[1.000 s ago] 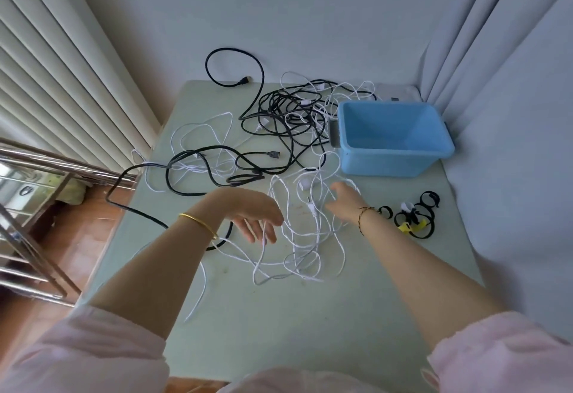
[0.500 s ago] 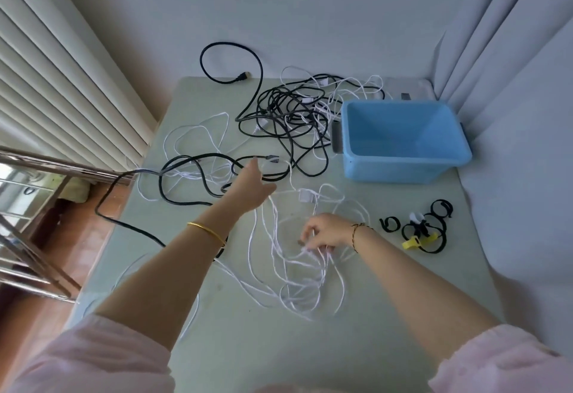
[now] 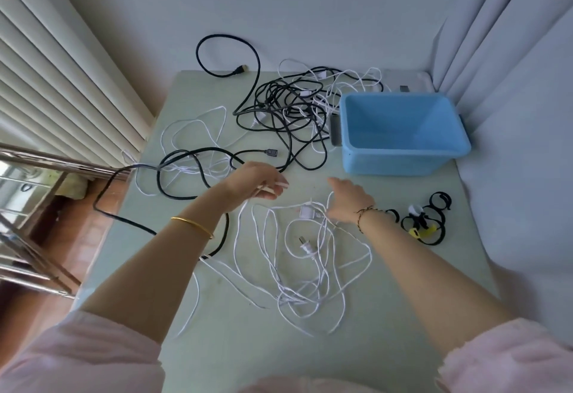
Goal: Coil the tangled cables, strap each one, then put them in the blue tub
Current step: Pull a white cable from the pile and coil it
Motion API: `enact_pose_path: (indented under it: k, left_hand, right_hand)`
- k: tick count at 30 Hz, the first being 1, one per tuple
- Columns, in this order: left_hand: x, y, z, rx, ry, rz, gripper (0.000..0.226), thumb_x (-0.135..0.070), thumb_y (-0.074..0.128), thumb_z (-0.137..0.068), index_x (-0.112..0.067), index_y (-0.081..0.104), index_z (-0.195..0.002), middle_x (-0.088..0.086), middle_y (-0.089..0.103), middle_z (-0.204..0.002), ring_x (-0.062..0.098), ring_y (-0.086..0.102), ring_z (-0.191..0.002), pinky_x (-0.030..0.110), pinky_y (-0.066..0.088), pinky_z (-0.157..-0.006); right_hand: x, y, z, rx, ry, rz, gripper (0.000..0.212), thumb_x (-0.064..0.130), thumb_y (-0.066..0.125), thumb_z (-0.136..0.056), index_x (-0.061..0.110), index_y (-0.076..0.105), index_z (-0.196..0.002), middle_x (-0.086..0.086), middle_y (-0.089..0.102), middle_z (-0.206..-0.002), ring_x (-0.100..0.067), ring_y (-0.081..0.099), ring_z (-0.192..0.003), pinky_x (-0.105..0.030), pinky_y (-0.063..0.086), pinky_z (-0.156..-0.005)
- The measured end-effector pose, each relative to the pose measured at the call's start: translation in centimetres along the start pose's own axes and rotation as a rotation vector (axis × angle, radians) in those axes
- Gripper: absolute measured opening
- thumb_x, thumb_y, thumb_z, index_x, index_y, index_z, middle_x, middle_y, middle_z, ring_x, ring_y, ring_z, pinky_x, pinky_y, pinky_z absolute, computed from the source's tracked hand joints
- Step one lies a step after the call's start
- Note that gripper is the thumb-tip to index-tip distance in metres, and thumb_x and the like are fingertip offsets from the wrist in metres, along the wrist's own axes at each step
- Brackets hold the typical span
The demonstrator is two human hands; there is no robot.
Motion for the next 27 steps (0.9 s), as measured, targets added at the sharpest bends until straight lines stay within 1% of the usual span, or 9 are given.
enact_pose_path:
  k: [3, 5, 8, 13, 18, 21, 23, 25, 27]
  left_hand:
    - [1.2, 0.5, 1.0, 0.149, -0.124, -0.325, 0.022, 0.013, 0.047, -0.082, 0.004, 0.067, -0.088, 0.011, 0.067, -0.090, 0.018, 0.063, -0.080, 0.024, 0.055, -0.074]
    - [2.6, 1.0, 1.7, 0.282, -0.246, -0.521, 0.020, 0.007, 0.052, -0.082, -0.002, 0.069, -0.078, 0.009, 0.069, -0.088, 0.020, 0.063, -0.082, 0.025, 0.055, -0.076]
    - [4.2, 1.7, 2.5, 0.382, -0.395, -0.674, 0.016, -0.004, 0.058, -0.083, -0.007, 0.071, -0.076, 0.013, 0.069, -0.092, 0.020, 0.064, -0.083, 0.029, 0.056, -0.083]
    - [1.7, 1.9, 0.5, 0.065, -0.159, -0.824, 0.026, -0.010, 0.056, -0.091, -0.001, 0.062, -0.114, 0.012, 0.064, -0.112, 0.023, 0.062, -0.090, 0.028, 0.053, -0.076]
    - [-3.3, 2.2, 1.5, -0.195, 0.186, -0.612, 0.052, -0.014, 0.071, -0.080, -0.016, 0.051, -0.128, 0.009, 0.043, -0.126, 0.023, 0.051, -0.110, 0.036, 0.044, -0.099]
    - [-5.5, 3.7, 3.3, -0.030, 0.304, -0.543, 0.041, -0.013, 0.071, -0.083, -0.019, 0.058, -0.122, 0.001, 0.054, -0.119, 0.015, 0.054, -0.107, 0.024, 0.044, -0.093]
    - [-5.7, 4.5, 4.1, 0.075, 0.291, -0.513, 0.021, -0.014, 0.066, -0.088, -0.020, 0.066, -0.108, -0.005, 0.065, -0.108, 0.009, 0.059, -0.099, 0.018, 0.044, -0.088]
    - [-5.5, 4.4, 4.4, 0.049, 0.263, -0.463, 0.010, -0.015, 0.060, -0.092, -0.014, 0.068, -0.098, -0.003, 0.068, -0.097, 0.010, 0.060, -0.091, 0.024, 0.047, -0.085]
    - [-5.3, 4.0, 4.7, 0.012, 0.239, -0.392, 0.014, -0.013, 0.054, -0.095, -0.008, 0.067, -0.098, 0.004, 0.067, -0.096, 0.016, 0.059, -0.088, 0.028, 0.050, -0.081]
  right_hand:
    - [-0.3, 1.4, -0.6, -0.045, 0.009, -0.075, 0.019, 0.014, 0.048, -0.089, 0.008, 0.055, -0.106, -0.012, 0.060, -0.110, -0.030, 0.058, -0.099, -0.036, 0.048, -0.082]
    - [-0.4, 0.1, -0.5, -0.183, 0.008, -0.300, 0.020, 0.003, 0.043, -0.087, 0.003, 0.063, -0.084, -0.011, 0.066, -0.090, -0.028, 0.064, -0.086, -0.033, 0.049, -0.073]
    - [0.7, -3.8, 1.2, -0.240, -0.087, -0.733, 0.021, 0.004, 0.043, -0.094, 0.006, 0.063, -0.088, -0.007, 0.065, -0.083, -0.014, 0.065, -0.062, -0.026, 0.051, -0.060]
    - [3.3, -10.1, 5.8, -0.339, -0.325, -0.934, 0.016, 0.006, 0.047, -0.093, 0.008, 0.063, -0.092, -0.003, 0.069, -0.083, -0.011, 0.048, -0.052, -0.010, 0.035, -0.045]
    - [6.1, -14.2, 9.7, -0.383, -0.513, -1.034, 0.019, 0.002, 0.051, -0.090, 0.016, 0.064, -0.084, -0.009, 0.071, -0.084, 0.002, 0.058, -0.060, -0.008, 0.040, -0.057]
    - [7.3, -15.8, 11.4, -0.385, -0.618, -1.039, 0.020, 0.000, 0.052, -0.089, 0.014, 0.065, -0.084, -0.014, 0.070, -0.084, -0.007, 0.065, -0.070, -0.012, 0.045, -0.059]
    - [7.8, -16.6, 12.0, -0.437, -0.655, -0.995, 0.018, 0.003, 0.054, -0.088, 0.015, 0.068, -0.084, -0.012, 0.071, -0.084, -0.020, 0.066, -0.079, -0.025, 0.051, -0.067]
    - [8.0, -17.3, 12.4, -0.646, -0.645, -0.730, 0.015, 0.009, 0.058, -0.085, 0.016, 0.072, -0.085, -0.007, 0.068, -0.085, -0.029, 0.061, -0.085, -0.033, 0.046, -0.077]
    - [8.0, -17.8, 12.7, -0.895, -0.534, -0.264, 0.013, 0.018, 0.063, -0.084, 0.019, 0.075, -0.088, -0.006, 0.062, -0.087, -0.030, 0.053, -0.090, -0.033, 0.039, -0.077]
Point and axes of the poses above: each hand's wrist, its own z-axis away from the middle knuckle, its own y-axis out of the palm, x = y × z, the point moved 5 cm from there along -z, towards the middle knuckle
